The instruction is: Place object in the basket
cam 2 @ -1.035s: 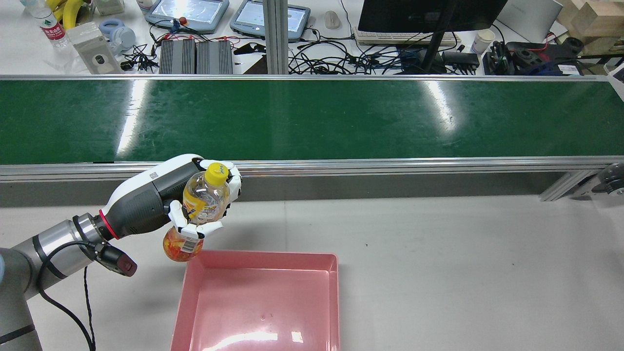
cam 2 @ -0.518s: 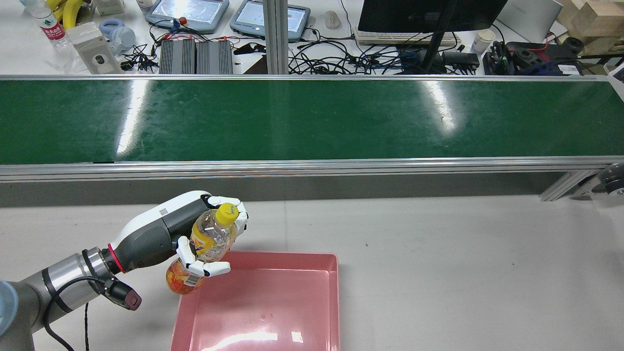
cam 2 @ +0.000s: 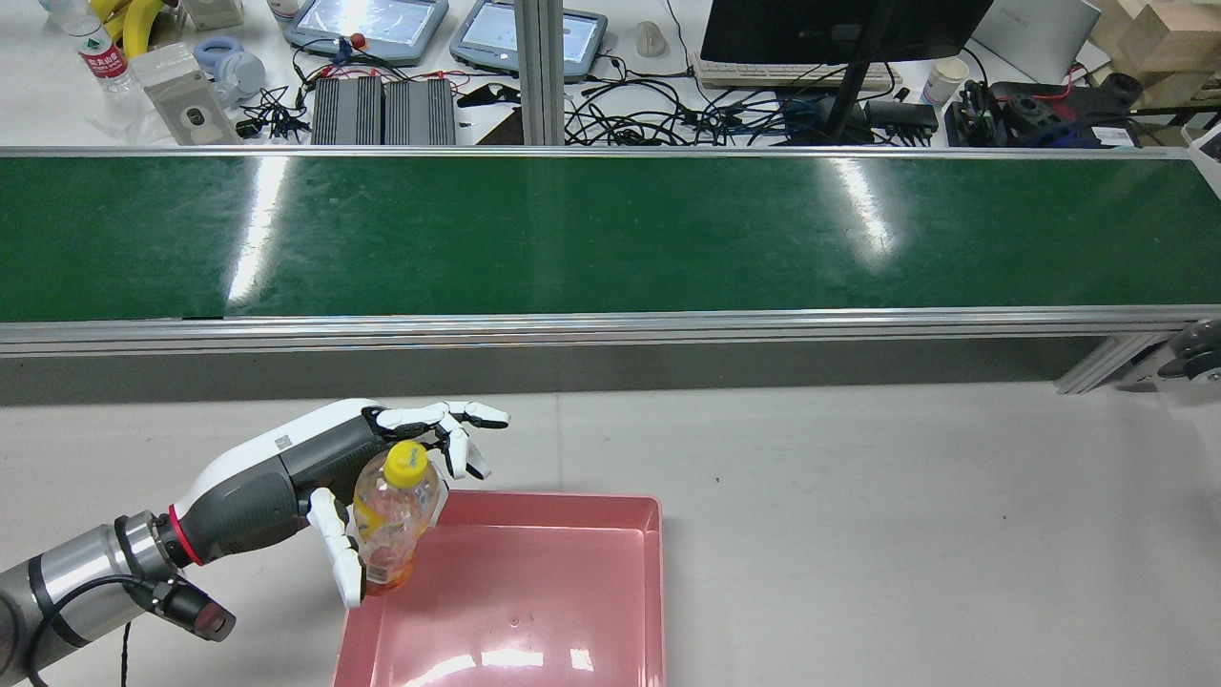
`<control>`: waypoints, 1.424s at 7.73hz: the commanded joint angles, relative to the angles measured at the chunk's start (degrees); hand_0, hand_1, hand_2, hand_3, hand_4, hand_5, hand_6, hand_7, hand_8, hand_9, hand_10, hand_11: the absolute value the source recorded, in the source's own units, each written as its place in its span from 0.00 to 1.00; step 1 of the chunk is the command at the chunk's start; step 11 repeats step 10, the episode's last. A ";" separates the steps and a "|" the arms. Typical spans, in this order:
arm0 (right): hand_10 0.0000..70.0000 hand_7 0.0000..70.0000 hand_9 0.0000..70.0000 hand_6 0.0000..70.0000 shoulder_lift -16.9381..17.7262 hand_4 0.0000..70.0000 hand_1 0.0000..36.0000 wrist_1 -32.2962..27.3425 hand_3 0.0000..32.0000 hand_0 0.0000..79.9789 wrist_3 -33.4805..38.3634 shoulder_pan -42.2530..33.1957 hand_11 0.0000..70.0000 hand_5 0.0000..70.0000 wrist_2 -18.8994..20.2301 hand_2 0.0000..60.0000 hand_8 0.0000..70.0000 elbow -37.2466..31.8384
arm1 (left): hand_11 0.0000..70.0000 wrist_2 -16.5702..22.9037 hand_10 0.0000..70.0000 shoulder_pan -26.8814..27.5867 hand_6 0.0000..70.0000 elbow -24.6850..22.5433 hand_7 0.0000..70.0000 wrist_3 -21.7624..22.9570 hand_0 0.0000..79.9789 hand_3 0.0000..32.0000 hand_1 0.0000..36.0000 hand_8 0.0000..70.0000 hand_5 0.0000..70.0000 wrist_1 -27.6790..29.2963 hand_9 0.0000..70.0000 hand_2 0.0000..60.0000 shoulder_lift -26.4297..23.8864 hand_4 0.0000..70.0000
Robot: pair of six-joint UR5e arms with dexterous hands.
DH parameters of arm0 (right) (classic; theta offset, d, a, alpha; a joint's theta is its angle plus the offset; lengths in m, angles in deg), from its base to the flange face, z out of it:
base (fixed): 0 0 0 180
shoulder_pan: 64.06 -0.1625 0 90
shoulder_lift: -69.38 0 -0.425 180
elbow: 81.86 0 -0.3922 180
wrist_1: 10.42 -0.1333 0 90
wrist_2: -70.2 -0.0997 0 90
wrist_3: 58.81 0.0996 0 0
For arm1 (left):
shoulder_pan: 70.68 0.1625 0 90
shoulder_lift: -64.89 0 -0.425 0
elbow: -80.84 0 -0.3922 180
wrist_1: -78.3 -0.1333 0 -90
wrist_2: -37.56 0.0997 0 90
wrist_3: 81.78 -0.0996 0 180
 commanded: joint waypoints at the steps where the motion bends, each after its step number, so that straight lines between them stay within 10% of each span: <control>1: 0.00 0.00 0.00 0.00 0.00 0.00 0.00 0.00 0.00 0.00 0.03 0.00 0.00 0.00 0.00 0.00 0.00 -0.05 | 0.35 -1.59 0.23 3.11 0.06 -2.21 0.08 -0.06 0.65 0.00 0.00 0.11 0.36 2.91 0.13 0.00 3.49 0.29; 11: 0.00 0.00 0.00 0.00 0.00 0.00 0.00 0.00 0.00 0.00 0.03 0.00 0.00 0.00 0.00 0.00 0.00 0.04 | 0.21 -1.51 0.13 3.57 0.02 -2.47 0.04 0.64 0.70 0.03 0.03 0.06 0.18 3.79 0.06 0.00 3.66 0.15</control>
